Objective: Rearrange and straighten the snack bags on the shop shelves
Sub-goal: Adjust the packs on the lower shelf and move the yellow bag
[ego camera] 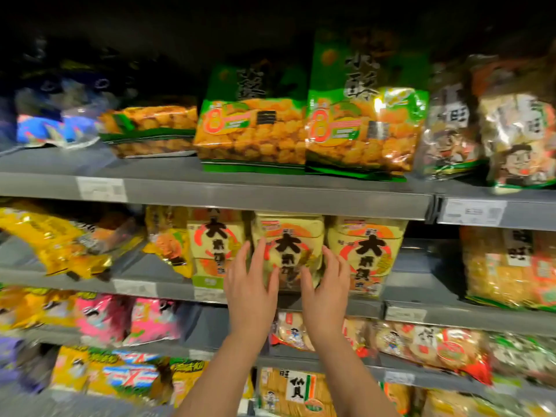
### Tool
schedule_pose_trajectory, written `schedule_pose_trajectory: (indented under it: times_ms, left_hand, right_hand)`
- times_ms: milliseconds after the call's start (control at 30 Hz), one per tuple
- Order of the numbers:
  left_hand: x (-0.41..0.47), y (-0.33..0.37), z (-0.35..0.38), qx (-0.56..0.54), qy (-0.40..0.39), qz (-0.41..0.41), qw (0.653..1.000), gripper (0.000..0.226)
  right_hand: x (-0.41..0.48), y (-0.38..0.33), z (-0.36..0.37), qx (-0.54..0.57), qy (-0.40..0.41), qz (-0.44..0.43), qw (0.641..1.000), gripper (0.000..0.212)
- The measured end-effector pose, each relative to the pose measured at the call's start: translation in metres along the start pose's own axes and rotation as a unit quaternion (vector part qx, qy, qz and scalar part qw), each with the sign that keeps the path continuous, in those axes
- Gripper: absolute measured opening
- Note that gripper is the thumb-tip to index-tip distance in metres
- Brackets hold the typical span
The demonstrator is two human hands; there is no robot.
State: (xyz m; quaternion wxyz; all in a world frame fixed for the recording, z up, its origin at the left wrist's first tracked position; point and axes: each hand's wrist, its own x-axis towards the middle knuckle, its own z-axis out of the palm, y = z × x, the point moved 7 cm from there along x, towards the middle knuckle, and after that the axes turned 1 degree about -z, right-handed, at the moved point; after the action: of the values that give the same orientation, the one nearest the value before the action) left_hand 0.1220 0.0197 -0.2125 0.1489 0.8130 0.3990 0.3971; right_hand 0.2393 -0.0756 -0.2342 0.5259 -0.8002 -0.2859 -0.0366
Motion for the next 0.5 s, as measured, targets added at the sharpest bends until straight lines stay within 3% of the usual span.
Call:
schedule_pose_trajectory:
  times_ms: [200, 333, 500]
  left_hand:
    - [0.014, -0.056, -0.062, 0.008, 0.023, -0.039, 0.999, 0.042]
    - [0.022, -0.125, -0.091, -0.050, 0.003, -0.111, 0.993, 0.023]
    - [0.039, -0.234, -0.144, -0.081, 0.006, -0.189, 0.979, 0.041]
  right_hand:
    - [-0.016, -0.061, 0.038, 0.016, -0.021, -0.048, 0.998, 0.031]
    - [-0.036, -0.095, 0.088, 0.019, -0.090, -0.061, 0.994, 0.017]
    - [-0.072, -0.148, 0.186, 0.042, -0.123, -0.048, 0.990, 0.020]
